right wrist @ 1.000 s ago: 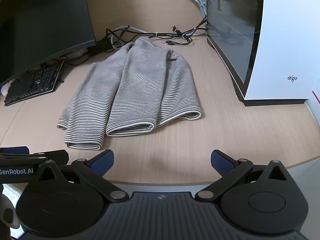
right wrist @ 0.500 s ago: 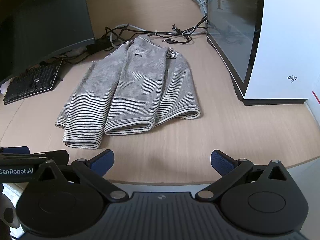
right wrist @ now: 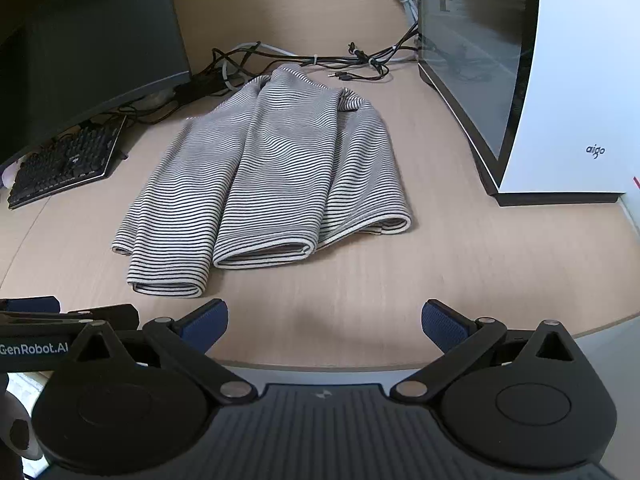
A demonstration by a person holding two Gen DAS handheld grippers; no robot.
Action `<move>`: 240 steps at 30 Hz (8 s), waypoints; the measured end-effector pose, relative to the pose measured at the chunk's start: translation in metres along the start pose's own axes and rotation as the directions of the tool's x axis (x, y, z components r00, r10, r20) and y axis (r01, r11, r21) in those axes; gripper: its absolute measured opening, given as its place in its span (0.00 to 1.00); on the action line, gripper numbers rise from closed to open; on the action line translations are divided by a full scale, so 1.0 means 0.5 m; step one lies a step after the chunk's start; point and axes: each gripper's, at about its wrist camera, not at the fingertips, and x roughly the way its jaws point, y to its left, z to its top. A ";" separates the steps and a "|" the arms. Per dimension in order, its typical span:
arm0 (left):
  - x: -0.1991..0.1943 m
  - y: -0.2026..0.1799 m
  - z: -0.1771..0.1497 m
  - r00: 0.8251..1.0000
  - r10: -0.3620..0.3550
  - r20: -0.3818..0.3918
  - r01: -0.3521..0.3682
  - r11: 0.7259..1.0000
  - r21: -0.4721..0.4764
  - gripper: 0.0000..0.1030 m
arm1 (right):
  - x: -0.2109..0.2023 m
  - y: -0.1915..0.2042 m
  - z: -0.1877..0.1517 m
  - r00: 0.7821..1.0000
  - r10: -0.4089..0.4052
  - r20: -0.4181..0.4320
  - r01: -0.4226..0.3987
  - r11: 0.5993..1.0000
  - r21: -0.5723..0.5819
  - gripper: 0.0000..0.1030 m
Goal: Fold clothes
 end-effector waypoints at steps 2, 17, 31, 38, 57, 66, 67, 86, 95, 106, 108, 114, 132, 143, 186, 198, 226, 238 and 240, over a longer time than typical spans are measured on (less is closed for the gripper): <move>0.001 0.001 0.001 1.000 -0.001 -0.008 0.001 1.000 0.000 1.00 | 0.001 0.001 0.001 1.000 -0.001 0.000 0.001 1.000 0.000 1.00; 0.007 0.009 0.004 1.000 -0.003 -0.011 0.003 1.000 -0.001 1.00 | 0.009 0.009 0.003 1.000 -0.001 -0.009 0.001 1.000 0.001 1.00; 0.011 0.018 0.001 0.999 -0.012 -0.031 0.012 1.000 -0.014 1.00 | 0.014 0.015 0.003 1.000 -0.003 -0.019 0.003 1.000 -0.006 1.00; 0.014 0.020 0.001 0.999 -0.015 -0.035 0.014 1.000 -0.016 1.00 | 0.016 0.017 0.002 1.000 -0.006 -0.024 0.005 1.000 -0.007 1.00; 0.035 0.022 0.022 0.998 -0.042 -0.043 0.043 0.999 0.017 1.00 | 0.023 0.019 0.007 0.998 -0.046 -0.032 0.047 0.999 0.016 1.00; 0.043 0.050 0.068 0.999 -0.043 -0.017 0.044 0.997 0.060 1.00 | 0.031 0.053 0.045 0.998 -0.059 -0.012 0.059 0.998 0.034 1.00; 0.044 0.056 0.074 0.999 -0.046 -0.013 0.047 0.997 0.064 1.00 | 0.033 0.056 0.052 0.998 -0.066 -0.008 0.067 0.997 0.041 1.00; 0.135 0.075 0.157 0.958 -0.288 -0.012 0.288 0.955 0.069 1.00 | 0.056 0.023 0.138 0.999 0.012 0.034 -0.019 0.973 0.230 1.00; 0.200 0.020 0.250 0.950 -0.312 0.023 0.312 0.950 0.017 1.00 | 0.160 -0.050 0.240 0.965 0.245 0.096 -0.259 0.947 0.189 1.00; 0.295 -0.008 0.288 0.972 -0.235 -0.025 0.234 0.971 -0.045 1.00 | 0.385 -0.074 0.329 0.948 0.319 -0.008 -0.311 0.927 0.209 1.00; 0.294 -0.010 0.285 0.972 -0.232 -0.024 0.231 0.973 -0.025 1.00 | 0.384 -0.067 0.324 0.950 0.312 0.003 -0.307 0.934 0.183 1.00; 0.280 0.005 0.264 0.974 -0.227 -0.012 0.227 0.974 0.009 1.00 | 0.373 -0.032 0.311 0.961 0.276 -0.035 -0.274 0.960 0.062 1.00; 0.149 0.178 0.172 0.931 -0.363 -0.050 0.363 0.932 0.006 0.95 | 0.209 0.101 0.145 0.988 0.156 -0.021 -0.156 0.988 -0.005 1.00; 0.064 0.259 0.193 0.951 -0.284 0.118 0.282 0.959 0.037 0.88 | 0.047 0.124 0.102 0.996 0.043 0.083 -0.031 0.989 -0.146 0.48; 0.071 0.213 0.156 0.952 -0.303 0.050 0.297 0.949 0.107 1.00 | 0.060 -0.021 0.308 0.926 -0.225 0.303 0.269 0.957 -0.113 0.32; 0.059 0.245 0.188 0.970 -0.218 0.106 0.217 0.976 0.026 1.00 | 0.150 0.102 0.236 0.949 0.314 0.021 -0.309 0.942 -0.128 0.41; 0.025 0.084 0.333 0.846 -0.346 0.405 0.117 0.862 0.492 0.46 | 0.085 0.201 0.437 0.762 0.632 0.142 -0.618 0.775 -0.133 0.05; 0.074 0.286 0.397 0.868 -0.051 0.494 0.035 0.999 0.042 0.07 | 0.094 0.179 0.477 0.845 0.462 0.270 -0.376 0.871 -0.317 0.13; 0.089 0.344 0.406 0.877 0.041 0.479 -0.010 0.998 -0.067 0.07 | 0.137 0.165 0.457 0.883 0.415 0.221 -0.342 0.889 -0.304 0.13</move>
